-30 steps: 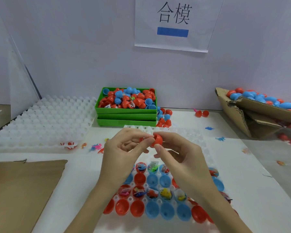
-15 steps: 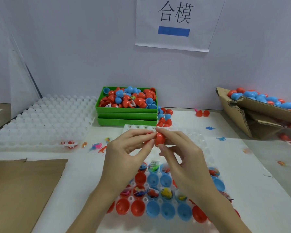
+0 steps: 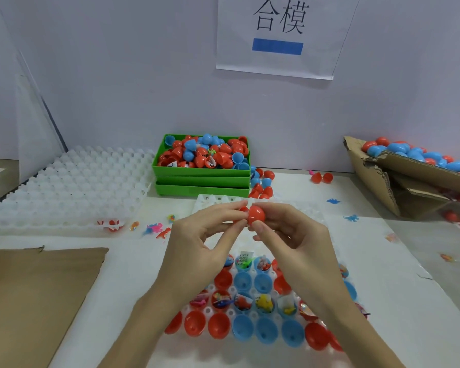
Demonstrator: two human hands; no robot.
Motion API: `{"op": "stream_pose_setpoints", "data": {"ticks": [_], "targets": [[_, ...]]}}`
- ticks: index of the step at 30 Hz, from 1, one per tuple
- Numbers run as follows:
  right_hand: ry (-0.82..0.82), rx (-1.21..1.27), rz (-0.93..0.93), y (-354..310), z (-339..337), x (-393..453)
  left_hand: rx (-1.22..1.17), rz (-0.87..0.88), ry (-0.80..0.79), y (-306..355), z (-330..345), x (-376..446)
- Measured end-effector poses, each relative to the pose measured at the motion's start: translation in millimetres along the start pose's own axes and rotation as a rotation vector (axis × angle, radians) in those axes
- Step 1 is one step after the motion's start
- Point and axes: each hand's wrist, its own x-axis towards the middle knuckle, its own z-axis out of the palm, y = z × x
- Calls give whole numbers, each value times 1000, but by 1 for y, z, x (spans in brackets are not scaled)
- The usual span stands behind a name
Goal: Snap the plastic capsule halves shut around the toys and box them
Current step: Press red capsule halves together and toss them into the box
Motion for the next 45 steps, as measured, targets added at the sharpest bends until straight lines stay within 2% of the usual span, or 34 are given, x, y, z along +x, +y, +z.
{"op": "stream_pose_setpoints", "data": {"ticks": [2, 5, 7, 10, 13, 18, 24, 29, 34, 38, 41, 45], "targets": [[-13, -31, -12, -1, 0, 0, 9, 18, 16, 1, 4, -1], [-3, -91, -22, 1, 1, -1, -115, -60, 51, 4, 6, -3], [19, -102, -24, 1, 2, -1, -152, -70, 12, 5, 4, -3], [27, -94, -11, 0, 1, 0, -121, -55, -50, 4, 3, -3], [-10, -77, 7, -2, -3, 2, -102, -67, -40, 3, 2, -2], [-90, -67, 24, -6, -8, 4, -64, 9, -33, 1, -1, -1], [-61, -105, 18, -7, -7, 2, -114, -8, -32, 1, 2, -2], [-58, 5, 103, -9, -9, 3, -199, -47, -12, 3, 6, -3], [-57, 34, 109, -13, -9, 4, -227, -57, -31, 7, 5, -1], [-66, 175, 181, -17, -9, 5, -333, -113, -3, 13, 3, -1], [-77, 149, 150, -19, -8, 4, -352, -148, -6, 16, 2, -1], [-79, 79, 85, -15, -5, 3, -259, -120, -31, 17, 2, 0]]}}
